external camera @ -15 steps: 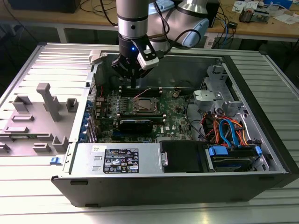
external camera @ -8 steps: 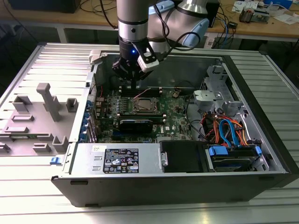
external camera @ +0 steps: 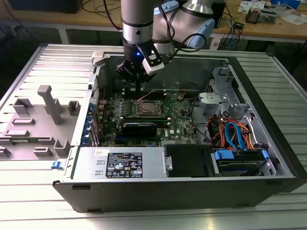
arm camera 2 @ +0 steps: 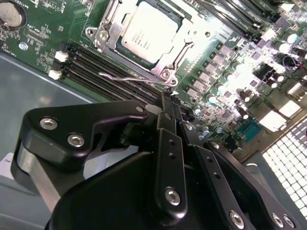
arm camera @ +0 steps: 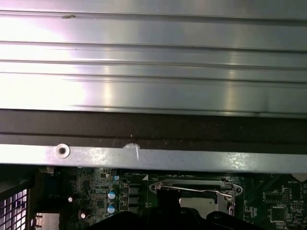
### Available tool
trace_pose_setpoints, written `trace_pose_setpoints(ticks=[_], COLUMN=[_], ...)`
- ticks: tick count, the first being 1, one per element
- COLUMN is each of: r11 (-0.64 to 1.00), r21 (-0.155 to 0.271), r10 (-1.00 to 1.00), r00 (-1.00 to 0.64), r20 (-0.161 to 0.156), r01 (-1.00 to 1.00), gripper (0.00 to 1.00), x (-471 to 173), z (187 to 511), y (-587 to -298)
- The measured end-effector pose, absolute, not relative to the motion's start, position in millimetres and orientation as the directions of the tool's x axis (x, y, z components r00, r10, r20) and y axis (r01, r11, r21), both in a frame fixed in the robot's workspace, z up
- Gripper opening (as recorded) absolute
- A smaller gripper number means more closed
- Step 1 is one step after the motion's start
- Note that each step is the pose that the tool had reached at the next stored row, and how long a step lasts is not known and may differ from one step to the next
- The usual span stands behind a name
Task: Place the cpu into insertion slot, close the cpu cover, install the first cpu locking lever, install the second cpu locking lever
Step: 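Install the first cpu locking lever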
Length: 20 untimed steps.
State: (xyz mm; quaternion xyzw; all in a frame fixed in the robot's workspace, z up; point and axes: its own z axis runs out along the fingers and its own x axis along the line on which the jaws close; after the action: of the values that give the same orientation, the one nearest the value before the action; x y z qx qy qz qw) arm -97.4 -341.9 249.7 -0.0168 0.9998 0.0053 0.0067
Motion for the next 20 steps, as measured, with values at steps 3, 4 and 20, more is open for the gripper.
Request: trace_pose_setpoints(ticks=[3,4,20], r11=[0.999,0.999,0.999], r21=[0.011,0.012,0.012], r10=[-0.033,-0.033,-0.033], r00=[-0.999,-0.999,-0.999], r20=[-0.013,-0.014,-0.014], r01=[-0.034,-0.034,-0.034], gripper=[0.11,0.11,0.11], x=[-95.3,-94.6,-80.5], z=[249.0,248.7,244.2], y=[-341.9,-341.9,-341.6])
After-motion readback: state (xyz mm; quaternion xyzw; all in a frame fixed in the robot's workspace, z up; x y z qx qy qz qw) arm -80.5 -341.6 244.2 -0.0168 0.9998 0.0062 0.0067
